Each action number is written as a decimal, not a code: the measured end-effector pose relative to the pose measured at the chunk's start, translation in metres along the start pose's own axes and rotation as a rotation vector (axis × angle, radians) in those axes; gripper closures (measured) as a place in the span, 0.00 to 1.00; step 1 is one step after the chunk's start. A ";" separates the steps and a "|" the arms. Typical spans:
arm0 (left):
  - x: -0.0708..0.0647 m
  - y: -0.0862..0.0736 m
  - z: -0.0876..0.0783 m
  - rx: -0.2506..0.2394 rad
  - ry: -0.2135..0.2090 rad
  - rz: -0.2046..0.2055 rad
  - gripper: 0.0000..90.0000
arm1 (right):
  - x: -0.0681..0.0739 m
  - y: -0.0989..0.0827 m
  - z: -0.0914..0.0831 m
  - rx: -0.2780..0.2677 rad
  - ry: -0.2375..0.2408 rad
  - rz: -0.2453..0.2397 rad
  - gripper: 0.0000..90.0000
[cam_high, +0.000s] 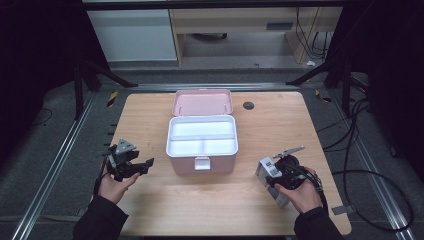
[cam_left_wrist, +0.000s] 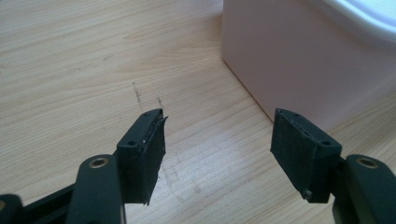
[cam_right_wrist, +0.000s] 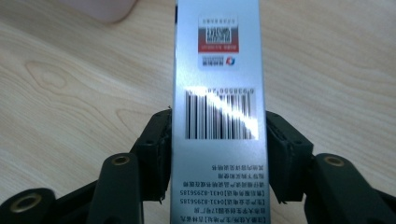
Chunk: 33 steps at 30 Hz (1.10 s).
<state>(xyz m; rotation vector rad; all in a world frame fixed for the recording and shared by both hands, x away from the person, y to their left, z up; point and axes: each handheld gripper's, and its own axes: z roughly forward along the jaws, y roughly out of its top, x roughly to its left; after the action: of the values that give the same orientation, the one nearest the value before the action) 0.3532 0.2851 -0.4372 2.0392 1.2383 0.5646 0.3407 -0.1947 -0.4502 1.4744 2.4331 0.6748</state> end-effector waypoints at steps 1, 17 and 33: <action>0.000 0.000 0.000 0.001 0.000 0.001 0.38 | 0.000 0.000 0.001 0.015 0.002 0.003 0.55; -0.001 0.000 0.001 0.001 0.000 0.003 0.39 | -0.005 0.004 -0.001 0.055 -0.001 0.005 0.61; -0.002 0.000 0.001 0.002 0.001 0.002 0.39 | -0.065 -0.014 -0.009 0.043 -0.163 0.157 0.61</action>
<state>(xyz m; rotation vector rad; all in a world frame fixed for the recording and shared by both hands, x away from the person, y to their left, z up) 0.3535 0.2832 -0.4379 2.0419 1.2383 0.5660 0.3566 -0.2600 -0.4524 1.6810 2.2412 0.5127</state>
